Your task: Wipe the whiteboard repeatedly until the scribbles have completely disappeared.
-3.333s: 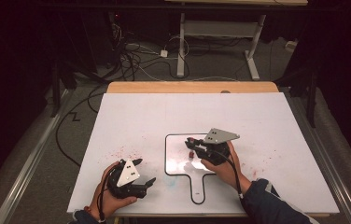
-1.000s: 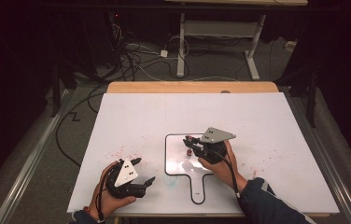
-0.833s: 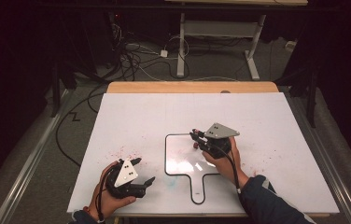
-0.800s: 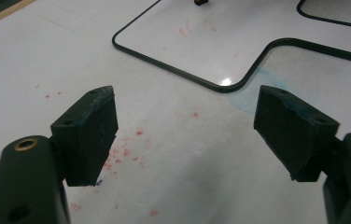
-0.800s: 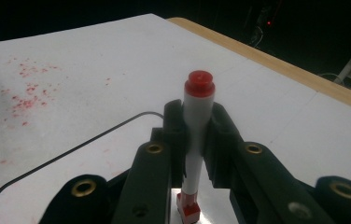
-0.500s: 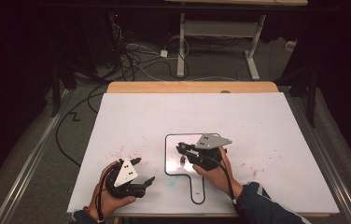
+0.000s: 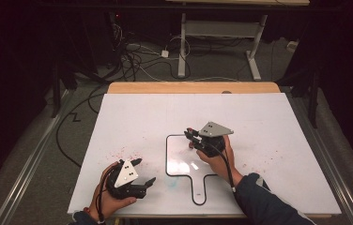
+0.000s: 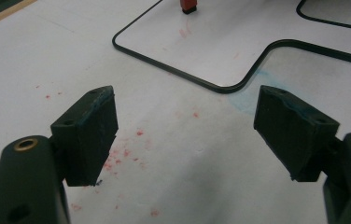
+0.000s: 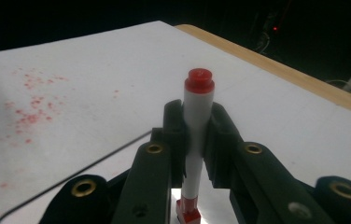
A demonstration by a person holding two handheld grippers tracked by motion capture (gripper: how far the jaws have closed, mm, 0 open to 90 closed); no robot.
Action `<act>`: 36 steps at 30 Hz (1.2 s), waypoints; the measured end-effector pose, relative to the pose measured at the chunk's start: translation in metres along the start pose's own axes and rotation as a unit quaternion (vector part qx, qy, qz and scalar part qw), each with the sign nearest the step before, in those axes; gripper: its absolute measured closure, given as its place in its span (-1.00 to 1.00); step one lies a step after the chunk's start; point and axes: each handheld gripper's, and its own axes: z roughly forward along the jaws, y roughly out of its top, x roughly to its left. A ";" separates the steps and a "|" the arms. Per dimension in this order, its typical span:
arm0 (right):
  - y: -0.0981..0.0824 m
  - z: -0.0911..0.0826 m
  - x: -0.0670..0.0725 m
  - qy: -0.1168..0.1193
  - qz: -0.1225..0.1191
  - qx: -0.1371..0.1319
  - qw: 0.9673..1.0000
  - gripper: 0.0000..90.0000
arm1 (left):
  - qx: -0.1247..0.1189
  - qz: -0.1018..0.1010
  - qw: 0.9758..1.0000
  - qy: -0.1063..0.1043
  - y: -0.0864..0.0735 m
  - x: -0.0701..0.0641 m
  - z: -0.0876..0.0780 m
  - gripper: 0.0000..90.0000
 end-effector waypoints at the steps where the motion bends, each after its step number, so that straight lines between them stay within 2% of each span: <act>1: 0.001 0.001 0.004 0.006 0.002 0.000 1.000 0.81 | 0.000 0.001 1.000 0.000 0.000 0.000 0.000 -0.54; 3: 0.003 0.004 0.014 0.031 0.002 -0.005 1.000 0.81 | 0.000 0.001 1.000 0.000 0.000 0.000 0.000 -0.54; 7: 0.007 0.010 0.033 0.057 -0.008 -0.004 0.998 0.81 | -0.001 0.001 1.000 0.000 0.000 0.000 -0.001 -0.54; 10: 0.009 0.012 0.035 0.052 -0.019 0.000 0.998 0.81 | -0.002 0.001 1.000 0.000 -0.001 0.000 -0.002 -0.54; 12: 0.010 0.013 0.028 0.024 -0.023 0.006 0.999 0.81 | -0.003 -0.001 1.000 0.000 -0.001 0.001 -0.002 -0.54; 15: 0.009 0.012 0.017 0.001 -0.007 0.010 1.000 0.81 | -0.003 -0.002 1.000 0.000 0.000 0.000 -0.001 -0.54; 17: 0.009 0.013 0.019 0.003 -0.005 0.009 1.000 0.81 | -0.001 0.000 1.000 -0.001 0.000 0.000 -0.001 -0.54; 18: 0.009 0.013 0.022 0.012 -0.011 0.006 1.000 0.81 | -0.001 0.002 1.000 -0.001 0.000 0.000 -0.001 -0.54; 20: 0.009 0.016 0.030 0.046 -0.003 -0.001 0.999 0.81 | -0.001 0.000 1.000 -0.001 0.000 0.000 -0.001 -0.54; 21: 0.010 0.016 0.034 0.055 -0.004 0.000 0.998 0.81 | -0.002 0.000 1.000 -0.001 0.000 0.000 -0.001 -0.54; 22: 0.012 0.016 0.038 0.063 -0.006 0.002 0.998 0.81 | -0.003 0.000 1.000 -0.001 0.000 0.000 -0.002 -0.54; 24: 0.013 0.015 0.043 0.061 -0.022 0.007 0.998 0.81 | -0.002 -0.001 1.000 0.000 -0.001 0.000 -0.002 -0.54; 26: 0.013 0.014 0.038 0.050 -0.019 0.013 0.999 0.81 | -0.001 0.001 1.000 -0.001 -0.001 0.000 -0.002 -0.54; 28: 0.012 0.011 0.026 0.020 -0.018 0.018 0.999 0.81 | -0.002 0.000 1.000 0.000 -0.001 0.000 -0.002 -0.54; 29: 0.011 0.007 0.018 0.015 -0.008 0.016 1.000 0.81 | -0.003 -0.001 1.000 -0.001 -0.002 0.001 -0.002 -0.54; 31: 0.010 -0.003 0.005 0.018 0.015 0.002 1.000 0.80 | -0.001 -0.003 1.000 0.000 -0.002 0.001 -0.002 -0.54; 33: 0.012 -0.017 -0.003 0.014 0.017 -0.009 1.000 0.81 | 0.000 -0.004 1.000 0.001 -0.002 0.002 -0.001 -0.54; 35: 0.016 -0.032 -0.010 0.020 0.030 -0.024 0.999 0.80 | 0.002 -0.003 1.000 0.001 -0.001 0.001 0.000 -0.54; 36: 0.018 -0.041 -0.012 0.021 0.029 -0.030 0.999 0.80 | 0.002 -0.002 1.000 0.002 -0.001 0.001 0.001 -0.54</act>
